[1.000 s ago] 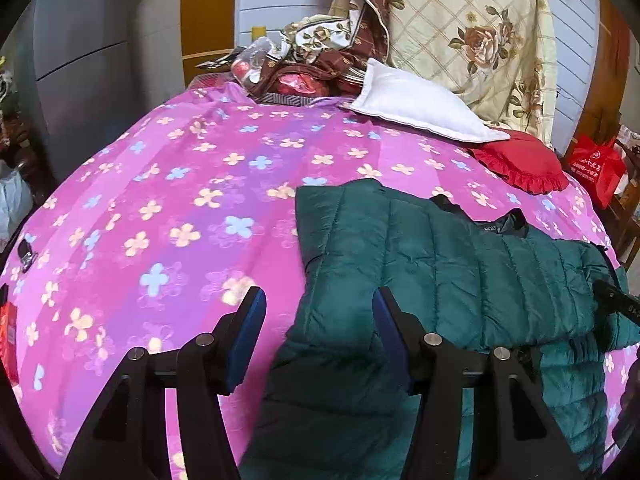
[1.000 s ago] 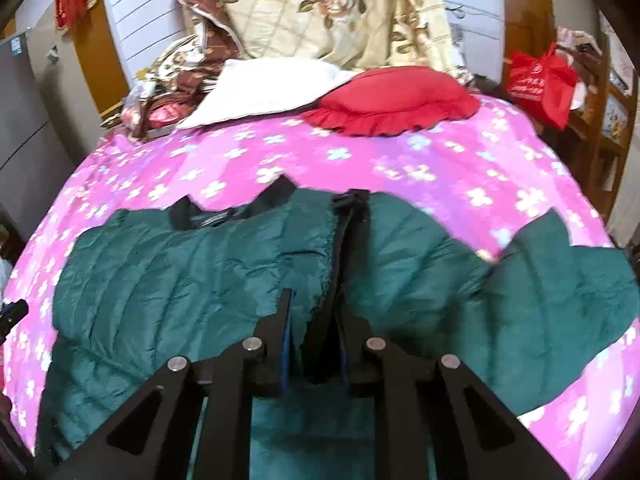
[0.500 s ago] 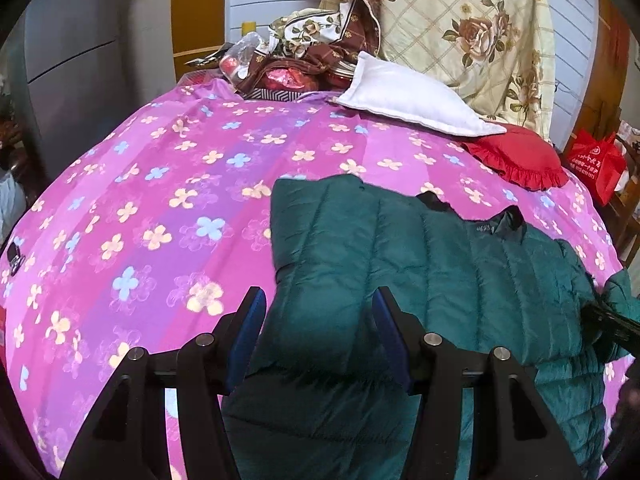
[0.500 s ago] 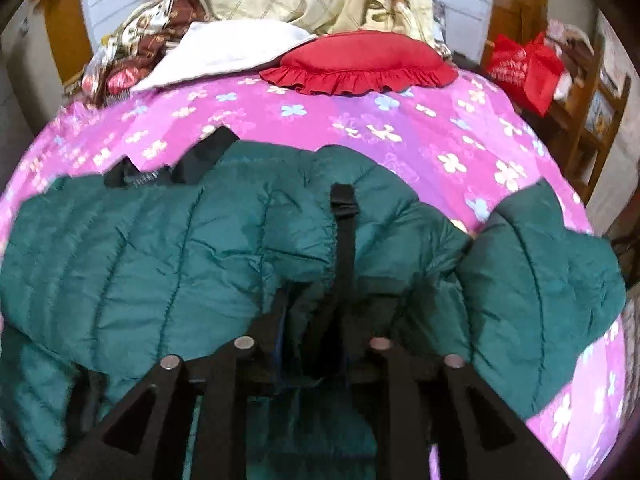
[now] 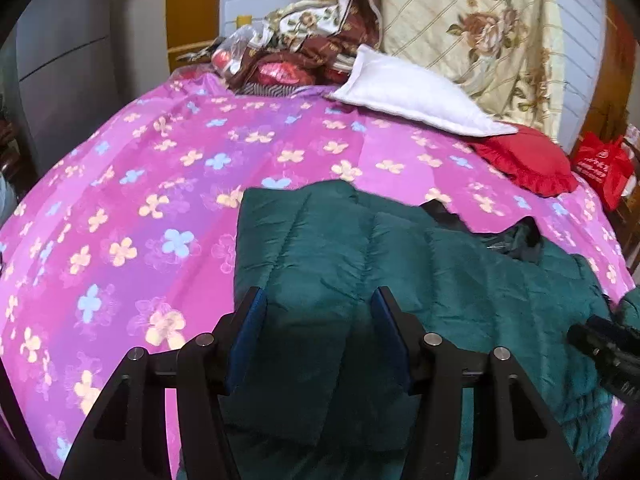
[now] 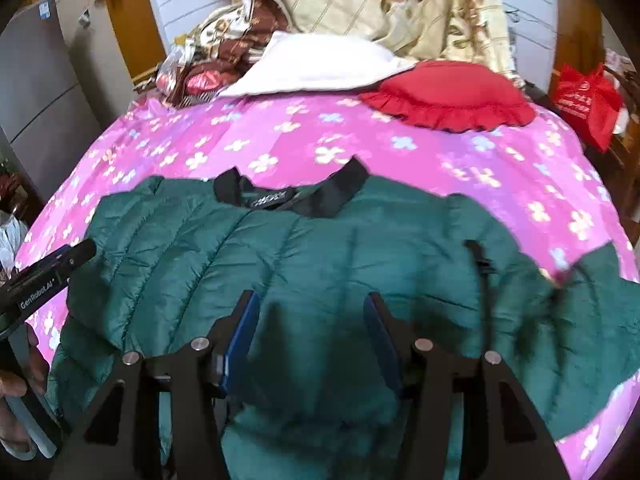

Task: Fold large clothes

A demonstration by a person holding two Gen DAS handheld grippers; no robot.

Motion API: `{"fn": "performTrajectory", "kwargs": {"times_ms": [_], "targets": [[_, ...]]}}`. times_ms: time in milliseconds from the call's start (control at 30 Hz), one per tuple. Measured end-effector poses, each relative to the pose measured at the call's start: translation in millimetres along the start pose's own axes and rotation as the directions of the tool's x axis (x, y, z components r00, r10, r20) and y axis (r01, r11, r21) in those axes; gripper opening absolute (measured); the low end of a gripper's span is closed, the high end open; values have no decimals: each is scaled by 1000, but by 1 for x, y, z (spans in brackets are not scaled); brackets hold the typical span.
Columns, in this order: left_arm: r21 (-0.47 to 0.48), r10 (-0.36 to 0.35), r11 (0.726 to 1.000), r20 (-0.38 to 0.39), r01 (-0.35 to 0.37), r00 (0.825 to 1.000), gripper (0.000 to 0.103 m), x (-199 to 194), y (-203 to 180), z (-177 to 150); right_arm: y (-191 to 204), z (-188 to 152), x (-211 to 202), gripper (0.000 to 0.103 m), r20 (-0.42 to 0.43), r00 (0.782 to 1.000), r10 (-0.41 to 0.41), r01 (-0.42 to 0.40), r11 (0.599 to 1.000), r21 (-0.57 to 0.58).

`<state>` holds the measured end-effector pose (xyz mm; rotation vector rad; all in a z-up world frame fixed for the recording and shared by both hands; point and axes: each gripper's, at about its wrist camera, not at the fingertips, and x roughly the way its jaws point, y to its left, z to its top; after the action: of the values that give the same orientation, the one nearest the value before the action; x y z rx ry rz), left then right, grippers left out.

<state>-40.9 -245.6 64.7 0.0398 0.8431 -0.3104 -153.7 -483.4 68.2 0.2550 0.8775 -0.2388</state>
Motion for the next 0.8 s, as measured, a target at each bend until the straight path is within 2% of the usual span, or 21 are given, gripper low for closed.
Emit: {"fn": "performTrajectory", "kwargs": {"times_ms": [100, 200, 433, 500, 600, 800], "targets": [[-9, 9, 1000, -6, -9, 1000, 37, 12, 3, -2, 3, -2, 24, 57, -30, 999, -43, 42, 999, -20], [0, 7, 1000, -3, -7, 1000, 39, 19, 3, -7, -6, -7, 37, 58, -21, 997, -69, 69, 998, 0], [31, 26, 999, -3, -26, 1000, 42, 26, -2, -12, -14, -11, 46, 67, -25, 1000, -20, 19, 1000, -11], [26, 24, 999, -6, -24, 1000, 44, 27, -1, -12, -14, -8, 43, 68, -47, 999, -22, 20, 999, -28], [16, 21, 1000, -11, -21, 1000, 48, 29, 1, -12, -15, -9, 26, 68, -29, 997, -76, 75, 997, -15], [-5, 20, 1000, -10, -20, 1000, 54, 32, 4, -15, -35, -31, -2, 68, 0, 998, -63, 63, 997, 39]]}}
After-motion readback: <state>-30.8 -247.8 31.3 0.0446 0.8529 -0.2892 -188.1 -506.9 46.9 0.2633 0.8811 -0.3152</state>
